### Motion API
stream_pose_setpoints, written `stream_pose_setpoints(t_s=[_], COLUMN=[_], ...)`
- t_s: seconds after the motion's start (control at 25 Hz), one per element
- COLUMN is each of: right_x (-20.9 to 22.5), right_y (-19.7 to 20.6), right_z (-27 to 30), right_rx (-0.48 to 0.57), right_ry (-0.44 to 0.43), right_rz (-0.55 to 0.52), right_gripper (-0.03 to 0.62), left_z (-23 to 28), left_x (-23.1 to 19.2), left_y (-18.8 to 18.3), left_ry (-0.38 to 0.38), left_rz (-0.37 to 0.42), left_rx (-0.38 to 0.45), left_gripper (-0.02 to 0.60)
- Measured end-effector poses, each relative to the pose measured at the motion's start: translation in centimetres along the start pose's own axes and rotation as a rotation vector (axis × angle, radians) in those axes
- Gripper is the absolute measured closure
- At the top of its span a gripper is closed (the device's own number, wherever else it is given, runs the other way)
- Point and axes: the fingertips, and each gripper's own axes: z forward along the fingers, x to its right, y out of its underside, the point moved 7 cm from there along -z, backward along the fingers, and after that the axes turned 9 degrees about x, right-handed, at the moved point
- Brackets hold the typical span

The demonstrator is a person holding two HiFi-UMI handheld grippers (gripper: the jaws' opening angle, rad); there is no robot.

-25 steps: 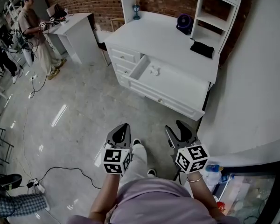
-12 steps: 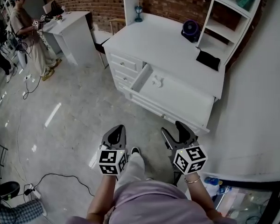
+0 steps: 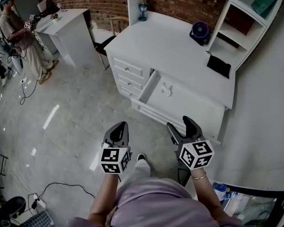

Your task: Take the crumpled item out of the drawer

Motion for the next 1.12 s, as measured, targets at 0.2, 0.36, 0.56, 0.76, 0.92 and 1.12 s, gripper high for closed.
stream_pose_setpoints(t_s=[0.2, 0.36, 0.56, 0.76, 0.92, 1.12], right_x=[0.0, 0.2, 1.1, 2.6, 3.7, 5.7], right_y=[-1.0, -1.2, -1.4, -1.1, -0.8, -0.7], right_z=[3.7, 6.0, 8.5, 11.3, 13.6, 16.6], right_rx=[0.005, -0.008, -0.032, -0.067, -0.081, -0.103], right_ry=[0.019, 0.023, 0.023, 0.032, 0.032, 0.022], right_rz=[-0.015, -0.028, -0.06, -0.103, -0.111, -0.107], right_gripper=[0.285, 0.283, 0.283, 0.283, 0.284, 0.284], left_z=[2.2, 3.5, 4.8, 6.2, 7.4, 9.5], left_x=[-2.9, -4.3, -5.4, -6.5, -7.8, -9.0], left_y=[-0.8, -1.5, -1.8, -1.3, -1.2, -1.5], left_ry=[-0.004, -0.007, -0.008, -0.021, -0.051, -0.09], left_rz=[-0.038, -0.038, -0.044, -0.058, -0.081, -0.096], left_rx=[0.01, 0.02, 0.024, 0.014, 0.007, 0.004], left_gripper=[0.581, 0.581, 0.581, 0.581, 0.581, 0.581])
